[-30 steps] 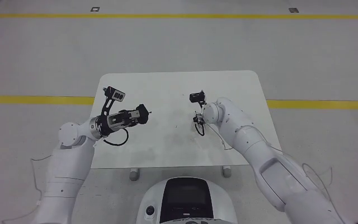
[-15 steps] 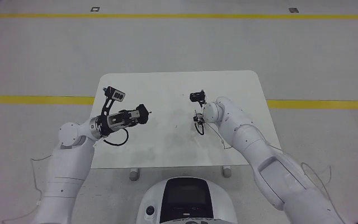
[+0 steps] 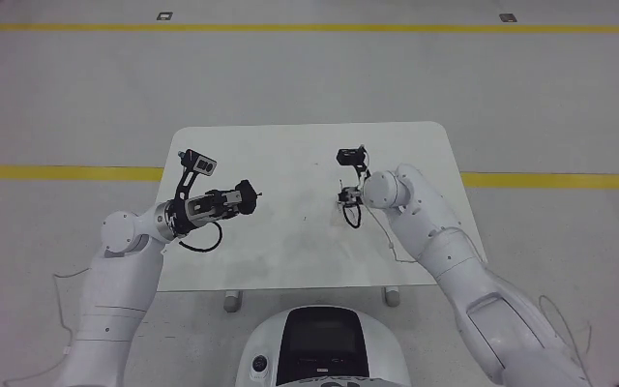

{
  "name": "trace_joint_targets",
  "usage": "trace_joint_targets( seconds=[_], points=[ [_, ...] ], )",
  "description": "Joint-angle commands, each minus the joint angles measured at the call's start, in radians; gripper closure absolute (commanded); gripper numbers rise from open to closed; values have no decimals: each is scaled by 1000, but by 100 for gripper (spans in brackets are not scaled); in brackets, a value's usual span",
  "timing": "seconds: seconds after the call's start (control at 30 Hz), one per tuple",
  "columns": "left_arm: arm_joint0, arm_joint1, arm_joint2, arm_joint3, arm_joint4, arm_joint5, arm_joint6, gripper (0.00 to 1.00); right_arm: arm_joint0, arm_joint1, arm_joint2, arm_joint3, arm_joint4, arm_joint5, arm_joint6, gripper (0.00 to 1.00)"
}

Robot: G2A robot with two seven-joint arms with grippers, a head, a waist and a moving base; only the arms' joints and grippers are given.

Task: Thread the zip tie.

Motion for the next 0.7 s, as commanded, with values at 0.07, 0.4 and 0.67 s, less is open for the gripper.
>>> trace_joint_targets(
  seconds=[0.07,0.4,0.67],
  points=[
    [0,0,0,0,0,0,0,100,-65,24,59,-152,-11,2,50,100],
    [4,2,3,-10,16,19,28,100,-83,30,80,-175,13,-56,5,100],
    [-13,28,-33,46,52,167,-34,100,-156,71,183,-244,151,-456,2,100]
  ],
)
